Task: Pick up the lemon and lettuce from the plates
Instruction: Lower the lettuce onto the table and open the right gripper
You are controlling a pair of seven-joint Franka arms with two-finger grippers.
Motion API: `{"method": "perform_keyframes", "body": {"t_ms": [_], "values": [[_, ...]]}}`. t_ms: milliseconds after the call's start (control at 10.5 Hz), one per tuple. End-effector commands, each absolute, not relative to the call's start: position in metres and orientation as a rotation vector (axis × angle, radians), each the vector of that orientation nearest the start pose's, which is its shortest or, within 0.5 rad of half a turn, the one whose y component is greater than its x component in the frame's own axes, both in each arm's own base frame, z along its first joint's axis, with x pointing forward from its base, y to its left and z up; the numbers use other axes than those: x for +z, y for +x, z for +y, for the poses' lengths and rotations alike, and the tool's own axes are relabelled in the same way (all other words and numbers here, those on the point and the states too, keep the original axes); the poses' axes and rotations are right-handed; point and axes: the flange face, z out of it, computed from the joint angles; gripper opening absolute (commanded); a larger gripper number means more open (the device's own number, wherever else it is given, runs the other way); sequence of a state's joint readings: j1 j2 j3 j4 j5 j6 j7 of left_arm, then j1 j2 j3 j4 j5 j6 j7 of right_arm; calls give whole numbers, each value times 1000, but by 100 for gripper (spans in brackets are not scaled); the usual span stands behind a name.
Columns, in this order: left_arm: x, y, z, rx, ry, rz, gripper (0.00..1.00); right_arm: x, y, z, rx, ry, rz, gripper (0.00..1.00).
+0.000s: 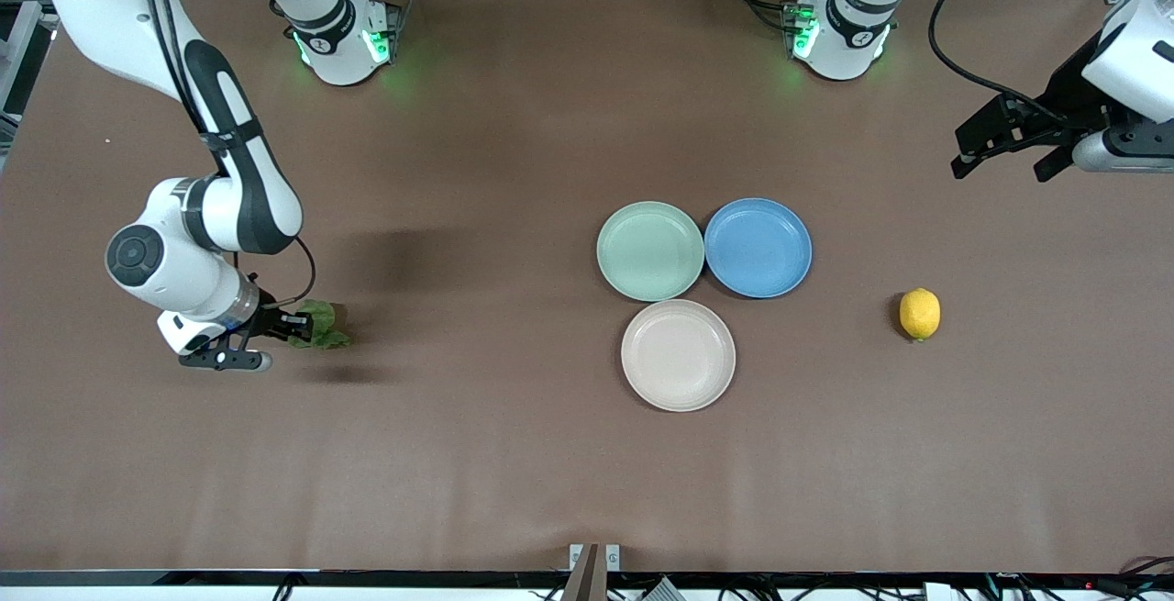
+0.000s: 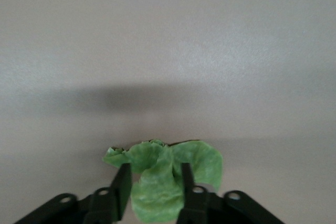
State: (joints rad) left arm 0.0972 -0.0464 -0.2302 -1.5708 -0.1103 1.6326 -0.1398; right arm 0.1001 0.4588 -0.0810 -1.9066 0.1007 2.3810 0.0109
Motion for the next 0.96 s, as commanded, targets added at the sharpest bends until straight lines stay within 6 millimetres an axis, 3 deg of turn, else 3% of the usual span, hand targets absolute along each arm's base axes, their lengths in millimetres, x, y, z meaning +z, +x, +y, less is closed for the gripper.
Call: {"method": "perform_keyframes", "body": {"t_ms": [0, 287, 478, 573, 764, 860], "values": [[661, 543, -78, -162, -3219, 16, 100, 312, 656, 13, 21, -3102, 88, 100], [659, 542, -80, -165, -3121, 84, 100, 373, 672, 1, -74, -3139, 28, 100], [661, 541, -74, -163, -3120, 74, 100, 430, 671, -8, -156, -3133, 5, 100], [660, 542, -75, -160, -3120, 77, 100, 466, 667, -13, -154, -3128, 15, 100], [659, 540, -80, -156, -3120, 91, 100, 514, 653, -16, -106, -3117, 24, 100], [659, 539, -82, -153, -3106, 104, 100, 537, 636, -5, -69, -3104, -2, 100]]}}
